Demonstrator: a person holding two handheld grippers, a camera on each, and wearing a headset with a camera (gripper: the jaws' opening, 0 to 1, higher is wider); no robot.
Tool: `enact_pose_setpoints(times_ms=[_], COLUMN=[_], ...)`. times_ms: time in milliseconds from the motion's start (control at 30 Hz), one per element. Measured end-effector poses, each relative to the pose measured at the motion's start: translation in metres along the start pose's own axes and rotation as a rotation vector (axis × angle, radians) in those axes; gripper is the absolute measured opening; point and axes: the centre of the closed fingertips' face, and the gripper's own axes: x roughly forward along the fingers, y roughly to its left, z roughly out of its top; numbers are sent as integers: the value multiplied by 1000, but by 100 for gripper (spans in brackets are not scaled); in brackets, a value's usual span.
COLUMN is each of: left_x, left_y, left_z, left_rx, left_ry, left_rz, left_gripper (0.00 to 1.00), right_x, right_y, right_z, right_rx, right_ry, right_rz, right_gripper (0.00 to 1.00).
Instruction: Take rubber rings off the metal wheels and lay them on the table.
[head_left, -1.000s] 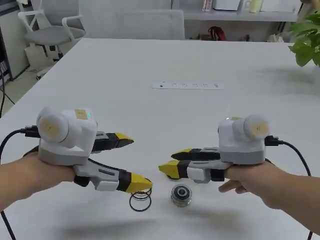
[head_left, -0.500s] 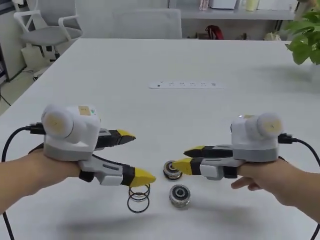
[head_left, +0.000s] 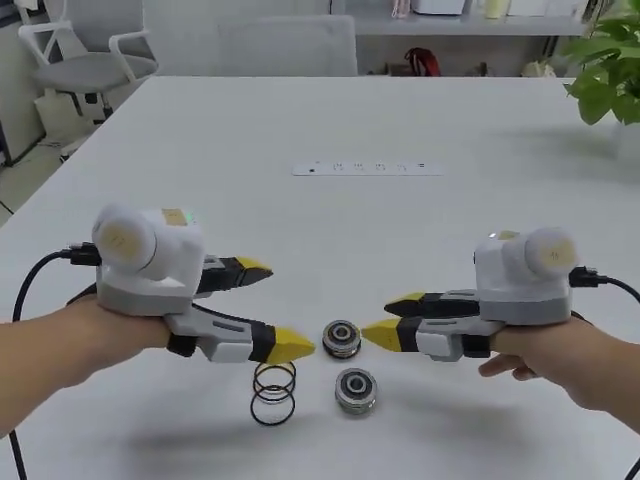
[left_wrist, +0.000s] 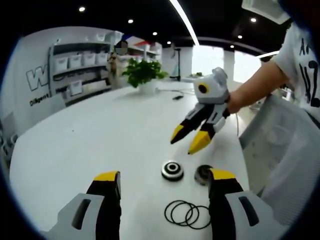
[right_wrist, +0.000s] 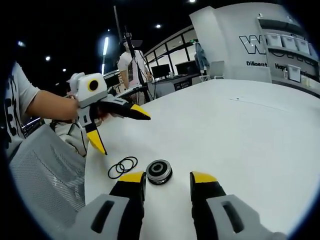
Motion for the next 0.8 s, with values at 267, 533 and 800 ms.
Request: enact_pose_setpoints(times_ms=[267, 533, 800], left_x=[9, 21, 30], left_y=[-3, -7, -9], left_z=[-4, -6, -10], left_rx=[-7, 1, -1], left_ry=[9, 29, 47], left_rz=[-7, -23, -36], left_gripper=[70, 64, 57], right_x=[0, 10, 21], right_y=[-2, 2, 5], right_z=[-13, -17, -21], right_rx=[-32, -65, -97], right_ry=[31, 52, 80], right_rz=[1, 24, 37], right_gripper=[30, 27, 24])
